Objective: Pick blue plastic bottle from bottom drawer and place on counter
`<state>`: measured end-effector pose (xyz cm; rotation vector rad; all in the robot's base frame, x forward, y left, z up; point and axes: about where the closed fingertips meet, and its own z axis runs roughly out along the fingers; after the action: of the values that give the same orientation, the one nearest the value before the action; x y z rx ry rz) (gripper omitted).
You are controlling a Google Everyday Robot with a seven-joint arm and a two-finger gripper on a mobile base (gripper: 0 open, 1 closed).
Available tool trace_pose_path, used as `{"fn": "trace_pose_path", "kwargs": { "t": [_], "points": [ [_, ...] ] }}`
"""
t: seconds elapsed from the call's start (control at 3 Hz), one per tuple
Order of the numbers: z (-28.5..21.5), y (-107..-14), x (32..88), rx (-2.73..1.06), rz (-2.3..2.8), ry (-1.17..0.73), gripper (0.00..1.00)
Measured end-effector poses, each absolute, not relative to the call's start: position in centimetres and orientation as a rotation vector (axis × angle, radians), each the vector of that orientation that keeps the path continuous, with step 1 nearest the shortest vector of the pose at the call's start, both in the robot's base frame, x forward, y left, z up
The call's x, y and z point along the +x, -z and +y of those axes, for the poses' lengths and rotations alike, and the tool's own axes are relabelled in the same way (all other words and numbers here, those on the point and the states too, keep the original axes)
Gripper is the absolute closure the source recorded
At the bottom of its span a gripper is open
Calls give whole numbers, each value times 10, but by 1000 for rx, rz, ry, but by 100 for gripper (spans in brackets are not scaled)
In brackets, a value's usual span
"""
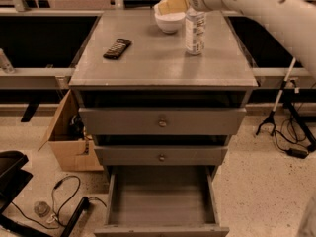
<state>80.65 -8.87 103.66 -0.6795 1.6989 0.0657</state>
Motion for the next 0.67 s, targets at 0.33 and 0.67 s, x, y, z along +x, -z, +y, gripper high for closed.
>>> {"fn": "trace_pose_path", "kwargs": {
  "t": [0.33,0.67],
  "points": [
    [-69,-1072,760,-781,1791,94,0],
    [-57,-1085,678,-812,1916,229,0]
  ]
}}
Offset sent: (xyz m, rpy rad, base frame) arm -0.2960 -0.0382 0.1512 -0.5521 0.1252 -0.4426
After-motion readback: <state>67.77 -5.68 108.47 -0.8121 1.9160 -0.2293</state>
